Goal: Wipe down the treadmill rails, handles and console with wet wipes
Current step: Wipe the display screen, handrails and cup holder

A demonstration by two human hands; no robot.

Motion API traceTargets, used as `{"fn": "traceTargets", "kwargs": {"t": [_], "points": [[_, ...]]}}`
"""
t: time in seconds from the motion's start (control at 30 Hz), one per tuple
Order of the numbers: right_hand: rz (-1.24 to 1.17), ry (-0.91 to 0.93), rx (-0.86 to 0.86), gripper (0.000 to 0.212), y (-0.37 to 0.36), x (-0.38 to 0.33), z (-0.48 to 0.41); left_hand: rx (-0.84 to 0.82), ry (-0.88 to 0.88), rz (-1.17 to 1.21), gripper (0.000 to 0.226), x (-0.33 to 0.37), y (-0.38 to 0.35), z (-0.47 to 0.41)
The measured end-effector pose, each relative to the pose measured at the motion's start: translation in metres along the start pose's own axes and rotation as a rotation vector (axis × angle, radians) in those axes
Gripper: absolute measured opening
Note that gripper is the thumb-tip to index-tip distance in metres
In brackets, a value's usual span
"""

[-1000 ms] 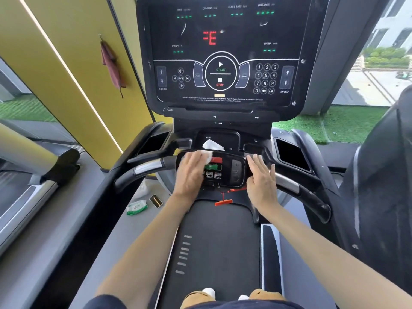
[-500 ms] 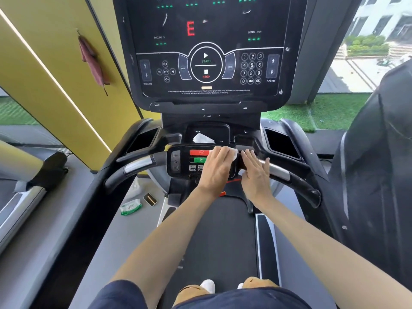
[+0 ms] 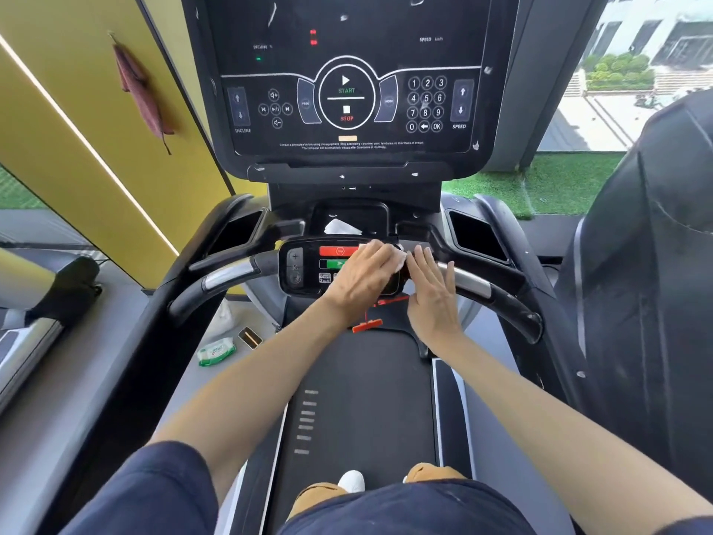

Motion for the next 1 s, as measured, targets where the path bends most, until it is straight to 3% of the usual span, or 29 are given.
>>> {"fn": "traceTargets", "kwargs": {"t": [0.23,0.43,0.53,0.7,1.0], "points": [[0.009,-0.006,-0.017,0.074,-0.008,0.001,0.006,-0.076,0.009,0.043,0.042,0.018,-0.031,0.031],[0.009,-0.026,-0.043,0.080,-0.008,-0.002,0.007,-0.121,-0.060,-0.037,0.039,0.015,-0.036,0.049],[0.019,-0.034,-0.055,0.080,-0.009,-0.003,0.007,-0.115,-0.056,-0.079,0.015,0.013,-0.030,0.053],[0.059,-0.050,-0.083,0.079,-0.008,-0.006,0.009,-0.094,-0.025,-0.140,0.031,-0.003,-0.024,0.068],[0.117,-0.054,-0.073,0.079,-0.004,-0.014,0.012,-0.146,-0.061,-0.234,0.023,-0.005,-0.016,0.073]]}}
Point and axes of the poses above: each hand's wrist, its own z-axis away from the middle knuckle, its own y-axis out of the back of the hand, x = y × z, the point moved 9 cm from there along -z, towards the middle knuckle, and after that the axes turned 14 degrees about -x, right-handed, at the moved point
